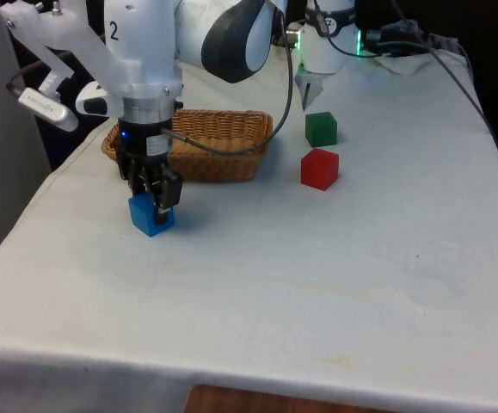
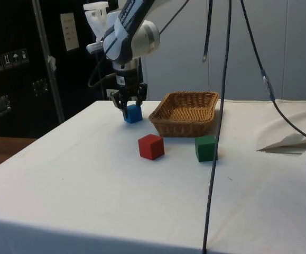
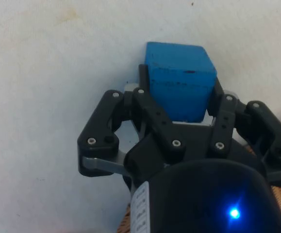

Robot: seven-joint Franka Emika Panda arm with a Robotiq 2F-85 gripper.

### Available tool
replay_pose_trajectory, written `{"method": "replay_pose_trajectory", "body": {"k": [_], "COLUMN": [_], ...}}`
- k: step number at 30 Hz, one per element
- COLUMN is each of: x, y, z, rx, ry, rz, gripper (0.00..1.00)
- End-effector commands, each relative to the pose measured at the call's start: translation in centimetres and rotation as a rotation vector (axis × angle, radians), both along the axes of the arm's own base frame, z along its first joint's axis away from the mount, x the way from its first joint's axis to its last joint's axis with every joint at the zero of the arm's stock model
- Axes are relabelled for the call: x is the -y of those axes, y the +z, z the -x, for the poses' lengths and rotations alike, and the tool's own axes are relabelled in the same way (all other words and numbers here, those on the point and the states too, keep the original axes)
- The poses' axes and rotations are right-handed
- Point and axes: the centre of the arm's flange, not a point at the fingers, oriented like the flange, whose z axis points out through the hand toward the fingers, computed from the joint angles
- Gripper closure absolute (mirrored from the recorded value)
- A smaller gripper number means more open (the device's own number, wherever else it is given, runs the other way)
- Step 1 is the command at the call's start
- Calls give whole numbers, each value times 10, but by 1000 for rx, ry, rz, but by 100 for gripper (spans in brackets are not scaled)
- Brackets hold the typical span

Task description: Pick up the blue cube and place it into the basket.

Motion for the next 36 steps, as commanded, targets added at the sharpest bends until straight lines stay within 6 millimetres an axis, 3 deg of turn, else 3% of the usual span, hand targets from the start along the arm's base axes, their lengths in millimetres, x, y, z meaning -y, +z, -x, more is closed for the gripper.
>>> {"method": "replay_pose_trajectory", "body": {"k": [1, 20, 36], "x": [0, 5, 7], "y": [-1, 9, 43], "z": [0, 2, 10], "rx": [-1, 5, 31], "ry": [-2, 4, 71], "rz": [3, 4, -1], "gripper": [97, 97, 97]}}
